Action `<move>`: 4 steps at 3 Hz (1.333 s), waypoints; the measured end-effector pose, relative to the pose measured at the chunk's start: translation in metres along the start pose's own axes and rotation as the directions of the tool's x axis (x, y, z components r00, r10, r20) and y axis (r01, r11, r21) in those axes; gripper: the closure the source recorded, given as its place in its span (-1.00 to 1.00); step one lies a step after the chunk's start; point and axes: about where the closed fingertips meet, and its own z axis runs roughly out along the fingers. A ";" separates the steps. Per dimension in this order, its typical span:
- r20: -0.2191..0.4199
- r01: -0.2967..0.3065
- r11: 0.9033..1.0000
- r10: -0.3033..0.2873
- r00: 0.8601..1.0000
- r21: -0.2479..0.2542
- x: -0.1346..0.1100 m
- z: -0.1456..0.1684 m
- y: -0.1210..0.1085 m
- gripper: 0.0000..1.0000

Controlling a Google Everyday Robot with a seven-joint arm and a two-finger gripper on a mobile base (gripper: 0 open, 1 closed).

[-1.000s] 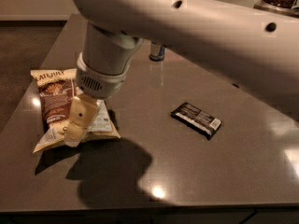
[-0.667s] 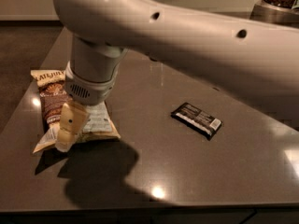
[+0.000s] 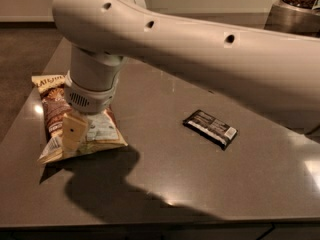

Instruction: Move brown chip bag near rxbar chocolate

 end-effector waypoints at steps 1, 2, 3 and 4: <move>0.045 -0.020 1.000 0.019 0.999 0.014 0.014 -0.029 -0.010 0.19; 0.072 -0.033 0.998 0.029 0.997 0.052 0.032 -0.060 -0.022 0.63; 0.092 -0.050 0.994 0.040 0.995 0.101 0.060 -0.096 -0.036 1.00; 0.108 -0.061 0.989 0.047 0.993 0.135 0.087 -0.123 -0.044 1.00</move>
Offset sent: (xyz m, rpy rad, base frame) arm 0.0182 -0.0968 0.0662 0.0691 -0.0928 -0.0892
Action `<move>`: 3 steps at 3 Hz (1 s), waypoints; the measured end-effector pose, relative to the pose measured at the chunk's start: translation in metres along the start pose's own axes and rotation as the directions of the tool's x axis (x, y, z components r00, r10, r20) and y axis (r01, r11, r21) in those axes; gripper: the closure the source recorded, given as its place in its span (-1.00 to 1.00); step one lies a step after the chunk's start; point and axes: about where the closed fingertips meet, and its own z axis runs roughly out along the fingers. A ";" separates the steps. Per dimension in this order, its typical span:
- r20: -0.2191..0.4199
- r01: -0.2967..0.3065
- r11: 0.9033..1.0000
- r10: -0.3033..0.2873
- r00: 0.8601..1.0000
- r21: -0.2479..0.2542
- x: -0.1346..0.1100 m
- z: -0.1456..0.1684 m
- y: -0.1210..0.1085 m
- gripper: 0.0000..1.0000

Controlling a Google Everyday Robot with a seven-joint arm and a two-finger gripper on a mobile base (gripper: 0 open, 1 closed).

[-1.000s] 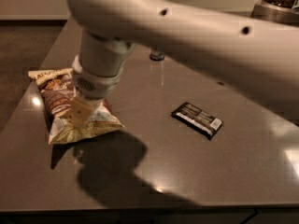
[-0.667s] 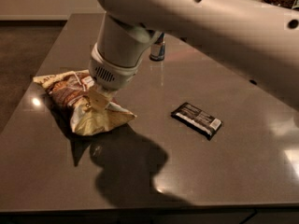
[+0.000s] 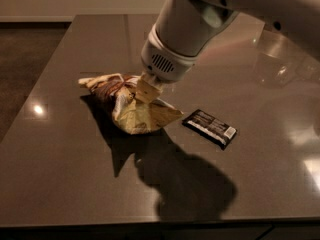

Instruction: Move brown chip bag near rxbar chocolate

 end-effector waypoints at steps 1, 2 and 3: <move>0.008 -0.004 1.000 0.004 1.000 0.014 0.022 -0.019 -0.012 0.65; 0.019 0.002 1.000 -0.003 1.000 0.022 0.041 -0.031 -0.025 0.03; 0.032 0.007 0.999 -0.008 0.999 0.037 0.048 -0.033 -0.031 -0.43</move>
Offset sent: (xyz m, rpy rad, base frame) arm 0.0055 -0.0789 0.0099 0.0160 -0.0201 -0.0010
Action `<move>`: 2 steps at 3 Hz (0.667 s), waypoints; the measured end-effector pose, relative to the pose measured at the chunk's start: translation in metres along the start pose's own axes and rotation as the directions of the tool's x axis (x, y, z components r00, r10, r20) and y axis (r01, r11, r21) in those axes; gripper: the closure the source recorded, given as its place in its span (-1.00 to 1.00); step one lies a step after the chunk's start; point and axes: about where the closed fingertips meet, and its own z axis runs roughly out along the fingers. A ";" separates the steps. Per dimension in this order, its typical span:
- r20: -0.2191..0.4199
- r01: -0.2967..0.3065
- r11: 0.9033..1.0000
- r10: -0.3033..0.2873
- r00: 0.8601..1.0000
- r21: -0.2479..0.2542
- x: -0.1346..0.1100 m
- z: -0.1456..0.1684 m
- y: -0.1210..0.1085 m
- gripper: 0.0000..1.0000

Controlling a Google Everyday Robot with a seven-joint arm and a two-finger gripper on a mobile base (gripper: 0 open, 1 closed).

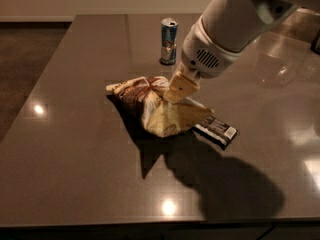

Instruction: Move brown chip bag near rxbar chocolate

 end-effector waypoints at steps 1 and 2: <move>0.000 0.004 1.000 -0.004 1.000 0.001 -0.002 -0.001 0.002 -0.99; 0.001 0.005 1.000 -0.005 1.000 0.001 -0.002 -0.001 0.002 -1.00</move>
Offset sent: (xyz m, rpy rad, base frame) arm -0.0008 0.0016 0.0010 -0.0008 -0.0017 0.0026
